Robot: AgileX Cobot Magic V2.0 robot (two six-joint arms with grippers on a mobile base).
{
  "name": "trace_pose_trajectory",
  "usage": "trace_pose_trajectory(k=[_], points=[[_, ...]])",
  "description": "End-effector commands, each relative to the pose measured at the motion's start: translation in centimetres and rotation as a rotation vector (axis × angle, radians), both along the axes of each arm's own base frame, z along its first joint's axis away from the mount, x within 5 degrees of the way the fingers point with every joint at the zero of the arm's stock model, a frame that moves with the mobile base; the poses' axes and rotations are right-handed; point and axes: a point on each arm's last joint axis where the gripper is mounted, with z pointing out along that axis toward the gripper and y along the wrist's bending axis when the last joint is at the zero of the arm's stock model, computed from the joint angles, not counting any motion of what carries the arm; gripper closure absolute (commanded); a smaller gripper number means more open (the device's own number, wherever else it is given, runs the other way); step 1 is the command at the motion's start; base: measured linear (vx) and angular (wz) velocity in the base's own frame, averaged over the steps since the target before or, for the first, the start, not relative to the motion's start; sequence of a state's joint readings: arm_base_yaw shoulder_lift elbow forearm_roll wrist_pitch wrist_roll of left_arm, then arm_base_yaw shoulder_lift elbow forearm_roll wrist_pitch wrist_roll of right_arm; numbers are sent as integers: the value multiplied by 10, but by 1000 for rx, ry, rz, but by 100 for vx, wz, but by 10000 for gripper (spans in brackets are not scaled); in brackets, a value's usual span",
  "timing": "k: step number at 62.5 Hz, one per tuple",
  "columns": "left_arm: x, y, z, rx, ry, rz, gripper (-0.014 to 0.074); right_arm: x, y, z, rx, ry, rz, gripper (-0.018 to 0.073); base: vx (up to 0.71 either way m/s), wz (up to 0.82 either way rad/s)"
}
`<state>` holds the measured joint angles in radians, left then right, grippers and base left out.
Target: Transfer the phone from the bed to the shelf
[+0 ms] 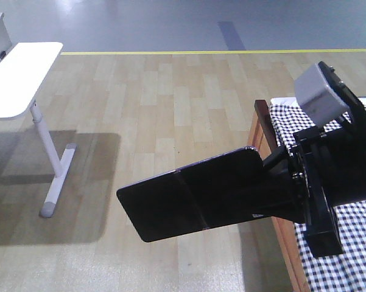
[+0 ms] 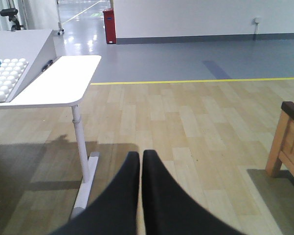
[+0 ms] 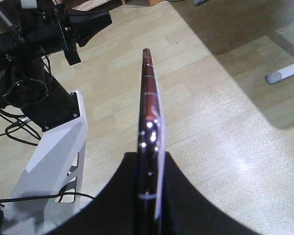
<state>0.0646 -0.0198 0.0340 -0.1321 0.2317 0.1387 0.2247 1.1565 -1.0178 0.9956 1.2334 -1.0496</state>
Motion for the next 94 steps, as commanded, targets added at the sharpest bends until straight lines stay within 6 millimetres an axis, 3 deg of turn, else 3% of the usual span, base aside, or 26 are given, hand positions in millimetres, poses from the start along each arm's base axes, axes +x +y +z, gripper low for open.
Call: trace_pose_trajectory(k=[1, 94], points=[[0, 1, 6, -6, -77, 12, 596, -9, 3, 17, 88, -4, 46, 564, 23, 3], [0, 1, 6, -6, -77, 12, 596, -9, 3, 17, 88, -4, 46, 564, 21, 10]])
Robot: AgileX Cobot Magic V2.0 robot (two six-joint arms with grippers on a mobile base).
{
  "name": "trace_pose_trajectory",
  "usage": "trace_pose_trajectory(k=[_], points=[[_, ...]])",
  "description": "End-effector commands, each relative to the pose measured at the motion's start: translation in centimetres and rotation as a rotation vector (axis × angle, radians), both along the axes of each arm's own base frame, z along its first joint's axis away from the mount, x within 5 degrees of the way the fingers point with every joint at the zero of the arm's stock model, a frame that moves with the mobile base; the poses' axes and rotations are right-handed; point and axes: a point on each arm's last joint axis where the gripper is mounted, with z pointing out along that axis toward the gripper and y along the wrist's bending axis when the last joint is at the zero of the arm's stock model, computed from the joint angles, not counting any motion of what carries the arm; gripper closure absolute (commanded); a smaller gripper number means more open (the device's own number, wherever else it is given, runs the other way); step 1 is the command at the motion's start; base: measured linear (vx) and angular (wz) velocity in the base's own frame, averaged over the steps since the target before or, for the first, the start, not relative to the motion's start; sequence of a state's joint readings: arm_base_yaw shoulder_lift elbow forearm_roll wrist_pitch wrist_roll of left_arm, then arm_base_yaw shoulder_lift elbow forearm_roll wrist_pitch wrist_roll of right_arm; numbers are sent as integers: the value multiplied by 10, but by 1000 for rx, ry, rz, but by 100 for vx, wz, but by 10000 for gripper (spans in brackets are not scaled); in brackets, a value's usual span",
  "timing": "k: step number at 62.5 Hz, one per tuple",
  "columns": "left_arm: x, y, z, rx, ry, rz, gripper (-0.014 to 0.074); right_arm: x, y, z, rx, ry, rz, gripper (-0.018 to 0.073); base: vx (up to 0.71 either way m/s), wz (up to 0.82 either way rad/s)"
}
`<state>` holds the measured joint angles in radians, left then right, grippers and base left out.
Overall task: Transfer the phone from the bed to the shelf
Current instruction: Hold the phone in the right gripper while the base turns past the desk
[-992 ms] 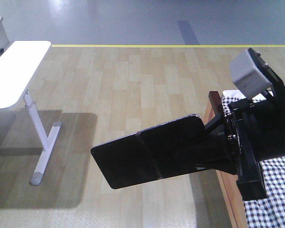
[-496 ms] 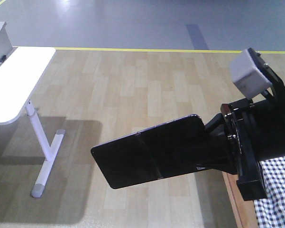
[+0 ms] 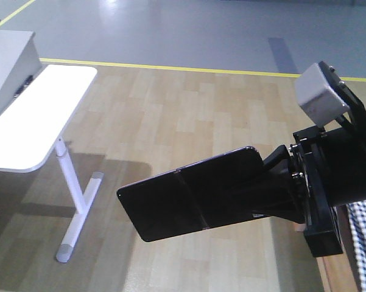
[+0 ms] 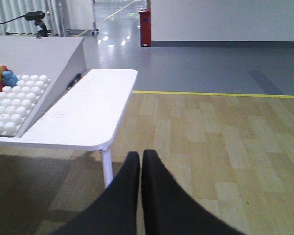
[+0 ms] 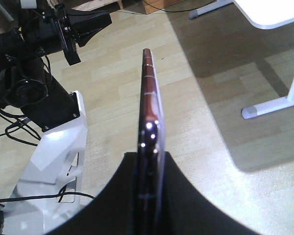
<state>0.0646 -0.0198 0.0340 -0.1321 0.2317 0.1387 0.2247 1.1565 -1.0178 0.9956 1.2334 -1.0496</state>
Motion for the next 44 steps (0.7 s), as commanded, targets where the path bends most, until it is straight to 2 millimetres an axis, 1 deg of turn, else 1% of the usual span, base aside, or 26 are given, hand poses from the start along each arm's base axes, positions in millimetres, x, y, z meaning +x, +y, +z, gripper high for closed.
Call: trace_pose_trajectory(k=[1, 23, 44], points=[[0, 1, 6, -6, -77, 12, 596, -9, 3, 17, 88, -4, 46, 564, 17, 26], [0, 1, 6, -6, -77, 12, 596, -9, 3, 17, 88, -4, 46, 564, 16, 33], [0, 1, 6, -6, -77, 12, 596, -9, 3, 17, 88, -4, 46, 564, 15, 43]])
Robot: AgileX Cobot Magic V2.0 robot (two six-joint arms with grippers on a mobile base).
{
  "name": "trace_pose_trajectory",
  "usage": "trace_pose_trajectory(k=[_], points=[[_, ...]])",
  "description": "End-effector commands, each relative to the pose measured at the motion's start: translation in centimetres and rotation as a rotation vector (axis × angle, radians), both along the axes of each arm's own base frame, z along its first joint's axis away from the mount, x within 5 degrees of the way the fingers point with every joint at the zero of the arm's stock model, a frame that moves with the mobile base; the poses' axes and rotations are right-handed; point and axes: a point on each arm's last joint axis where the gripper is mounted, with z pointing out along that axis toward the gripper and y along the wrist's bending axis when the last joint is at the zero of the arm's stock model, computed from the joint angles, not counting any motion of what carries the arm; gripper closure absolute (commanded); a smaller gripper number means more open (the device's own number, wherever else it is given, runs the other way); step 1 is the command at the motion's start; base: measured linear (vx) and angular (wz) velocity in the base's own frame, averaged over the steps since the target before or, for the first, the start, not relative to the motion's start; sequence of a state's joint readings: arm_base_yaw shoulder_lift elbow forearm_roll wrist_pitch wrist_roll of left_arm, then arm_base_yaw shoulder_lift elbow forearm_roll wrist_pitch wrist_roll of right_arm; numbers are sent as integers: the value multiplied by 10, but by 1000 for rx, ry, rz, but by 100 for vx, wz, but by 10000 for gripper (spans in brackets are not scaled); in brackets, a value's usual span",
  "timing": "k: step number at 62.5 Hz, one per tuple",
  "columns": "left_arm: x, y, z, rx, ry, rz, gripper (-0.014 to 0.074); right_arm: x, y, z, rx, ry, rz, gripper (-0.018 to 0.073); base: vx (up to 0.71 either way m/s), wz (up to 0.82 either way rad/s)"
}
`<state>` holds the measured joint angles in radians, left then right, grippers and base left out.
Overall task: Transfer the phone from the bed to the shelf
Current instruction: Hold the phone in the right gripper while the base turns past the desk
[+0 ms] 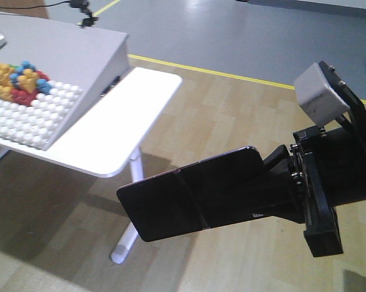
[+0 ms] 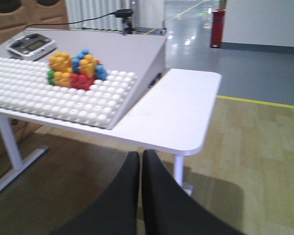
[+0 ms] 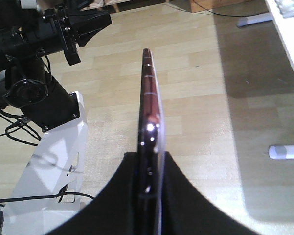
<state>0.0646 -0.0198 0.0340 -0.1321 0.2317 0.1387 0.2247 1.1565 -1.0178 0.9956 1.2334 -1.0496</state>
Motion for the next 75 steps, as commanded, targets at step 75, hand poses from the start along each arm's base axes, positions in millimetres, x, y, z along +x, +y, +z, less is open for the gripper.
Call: trace_pose_trajectory(k=[75], points=[[0, 1, 6, -6, -77, 12, 596, -9, 3, 17, 88, -4, 46, 564, 14, 50]])
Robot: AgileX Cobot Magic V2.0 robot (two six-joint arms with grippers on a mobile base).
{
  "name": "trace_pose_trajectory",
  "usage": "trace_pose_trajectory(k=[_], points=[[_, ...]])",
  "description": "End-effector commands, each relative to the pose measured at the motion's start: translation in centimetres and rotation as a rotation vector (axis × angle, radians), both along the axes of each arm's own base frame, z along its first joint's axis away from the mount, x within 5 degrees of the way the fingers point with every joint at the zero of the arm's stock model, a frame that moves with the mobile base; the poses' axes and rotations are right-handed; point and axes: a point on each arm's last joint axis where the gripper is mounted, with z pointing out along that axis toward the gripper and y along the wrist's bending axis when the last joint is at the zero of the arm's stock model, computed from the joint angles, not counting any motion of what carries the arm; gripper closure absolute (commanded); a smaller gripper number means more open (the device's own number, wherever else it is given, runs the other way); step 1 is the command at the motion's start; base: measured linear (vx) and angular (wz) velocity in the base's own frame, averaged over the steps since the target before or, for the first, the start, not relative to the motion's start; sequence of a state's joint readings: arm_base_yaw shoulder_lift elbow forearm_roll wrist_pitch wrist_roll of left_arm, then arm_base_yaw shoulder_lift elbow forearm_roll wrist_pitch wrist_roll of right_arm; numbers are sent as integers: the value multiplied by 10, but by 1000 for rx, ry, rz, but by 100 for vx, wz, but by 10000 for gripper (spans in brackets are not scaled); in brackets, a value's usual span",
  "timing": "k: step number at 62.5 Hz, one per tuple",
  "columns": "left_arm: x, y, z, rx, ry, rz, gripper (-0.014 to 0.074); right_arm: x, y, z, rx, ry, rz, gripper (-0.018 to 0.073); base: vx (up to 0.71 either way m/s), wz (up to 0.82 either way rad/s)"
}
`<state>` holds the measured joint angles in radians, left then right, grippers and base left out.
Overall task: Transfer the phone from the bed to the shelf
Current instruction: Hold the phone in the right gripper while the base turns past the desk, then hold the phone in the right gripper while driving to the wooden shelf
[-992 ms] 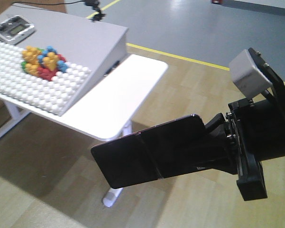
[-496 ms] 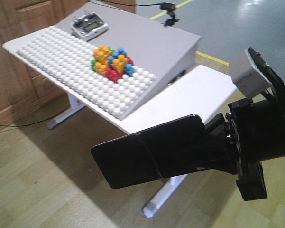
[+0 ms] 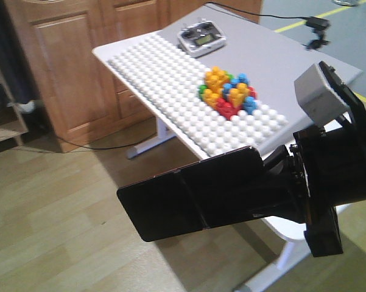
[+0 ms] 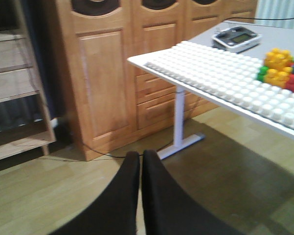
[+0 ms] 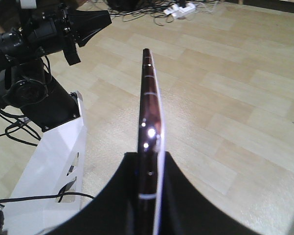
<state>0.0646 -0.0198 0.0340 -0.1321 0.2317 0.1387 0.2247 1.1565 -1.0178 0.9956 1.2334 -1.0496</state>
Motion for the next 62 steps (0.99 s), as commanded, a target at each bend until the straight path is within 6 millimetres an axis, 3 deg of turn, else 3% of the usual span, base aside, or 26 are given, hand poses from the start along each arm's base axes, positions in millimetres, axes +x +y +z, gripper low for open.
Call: trace_pose_trajectory(k=[1, 62], points=[[0, 1, 6, -6, -77, 12, 596, -9, 3, 17, 88, -4, 46, 564, 13, 50], [0, 1, 6, -6, -77, 12, 596, -9, 3, 17, 88, -4, 46, 564, 17, 64]])
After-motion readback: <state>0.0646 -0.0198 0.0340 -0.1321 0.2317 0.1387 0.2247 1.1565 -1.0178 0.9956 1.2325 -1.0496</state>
